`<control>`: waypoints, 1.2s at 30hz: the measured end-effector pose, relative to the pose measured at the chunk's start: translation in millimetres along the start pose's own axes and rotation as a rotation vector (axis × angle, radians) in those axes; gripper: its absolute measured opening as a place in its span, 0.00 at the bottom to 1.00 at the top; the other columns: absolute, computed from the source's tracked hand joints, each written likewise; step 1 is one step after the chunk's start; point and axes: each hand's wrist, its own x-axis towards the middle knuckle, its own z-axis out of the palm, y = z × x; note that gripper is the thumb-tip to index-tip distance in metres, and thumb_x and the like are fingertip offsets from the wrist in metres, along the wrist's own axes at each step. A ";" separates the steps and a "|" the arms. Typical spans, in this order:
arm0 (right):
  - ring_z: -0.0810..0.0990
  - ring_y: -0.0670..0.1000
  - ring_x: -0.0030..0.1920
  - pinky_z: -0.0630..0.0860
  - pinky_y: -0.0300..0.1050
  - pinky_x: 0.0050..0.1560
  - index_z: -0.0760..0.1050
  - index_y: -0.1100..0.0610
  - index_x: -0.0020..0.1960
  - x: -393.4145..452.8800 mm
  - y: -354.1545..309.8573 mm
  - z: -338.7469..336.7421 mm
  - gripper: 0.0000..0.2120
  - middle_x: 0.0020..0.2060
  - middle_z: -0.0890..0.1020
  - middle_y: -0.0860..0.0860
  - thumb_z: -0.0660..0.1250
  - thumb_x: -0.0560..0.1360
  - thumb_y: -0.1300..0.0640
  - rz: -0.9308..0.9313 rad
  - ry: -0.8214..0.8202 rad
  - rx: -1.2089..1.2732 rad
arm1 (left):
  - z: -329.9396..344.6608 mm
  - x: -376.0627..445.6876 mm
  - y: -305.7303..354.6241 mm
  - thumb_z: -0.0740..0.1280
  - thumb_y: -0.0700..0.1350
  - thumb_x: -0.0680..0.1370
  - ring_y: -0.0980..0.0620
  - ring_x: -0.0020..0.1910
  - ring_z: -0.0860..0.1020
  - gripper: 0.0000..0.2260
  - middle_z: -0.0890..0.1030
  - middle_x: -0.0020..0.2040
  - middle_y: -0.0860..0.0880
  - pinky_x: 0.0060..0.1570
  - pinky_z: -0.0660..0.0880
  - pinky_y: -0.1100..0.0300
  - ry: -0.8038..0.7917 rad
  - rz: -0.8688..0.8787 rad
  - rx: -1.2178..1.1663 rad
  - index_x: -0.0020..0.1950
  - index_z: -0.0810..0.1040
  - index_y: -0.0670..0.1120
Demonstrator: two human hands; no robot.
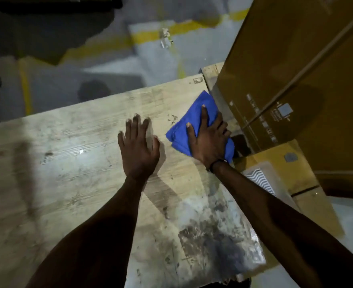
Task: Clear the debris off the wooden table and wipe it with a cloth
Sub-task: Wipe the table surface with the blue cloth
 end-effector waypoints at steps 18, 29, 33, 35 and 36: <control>0.66 0.70 0.74 0.63 0.72 0.69 0.75 0.52 0.70 151.9 -64.7 1.8 0.33 0.72 0.71 0.63 0.54 0.78 0.30 -0.173 -0.001 0.059 | 3.7 2.7 -4.4 0.62 0.55 0.82 0.45 0.85 0.55 0.29 0.57 0.86 0.49 0.79 0.57 0.38 0.000 0.008 -0.045 0.83 0.65 0.52; 0.65 0.66 0.75 0.50 0.78 0.75 0.74 0.50 0.71 111.9 -127.0 8.3 0.38 0.69 0.72 0.62 0.45 0.76 0.27 -0.275 0.030 0.000 | -1.2 1.7 -25.9 0.63 0.50 0.79 0.43 0.82 0.63 0.28 0.66 0.81 0.42 0.79 0.60 0.39 0.000 0.043 -0.255 0.79 0.69 0.42; 0.68 0.66 0.71 0.53 0.78 0.75 0.74 0.49 0.71 87.2 -181.1 19.3 0.35 0.66 0.74 0.62 0.47 0.78 0.28 -0.334 0.015 -0.024 | -22.5 2.5 -81.9 0.59 0.53 0.81 0.43 0.82 0.61 0.27 0.64 0.83 0.44 0.79 0.57 0.37 -0.001 -0.014 -0.173 0.80 0.68 0.46; 0.70 0.65 0.69 0.54 0.78 0.74 0.74 0.50 0.70 75.1 -211.4 26.1 0.33 0.64 0.74 0.62 0.49 0.79 0.29 -0.365 0.018 -0.042 | -36.7 4.9 -127.7 0.59 0.52 0.82 0.44 0.83 0.60 0.26 0.63 0.84 0.45 0.79 0.57 0.36 0.006 -0.042 -0.148 0.80 0.68 0.47; 0.70 0.65 0.68 0.55 0.77 0.73 0.74 0.50 0.69 68.6 -226.7 29.3 0.32 0.63 0.74 0.62 0.50 0.79 0.30 -0.377 0.023 -0.049 | -44.2 4.5 -154.5 0.60 0.52 0.82 0.44 0.83 0.59 0.26 0.62 0.84 0.46 0.79 0.57 0.36 0.012 -0.050 -0.131 0.80 0.67 0.47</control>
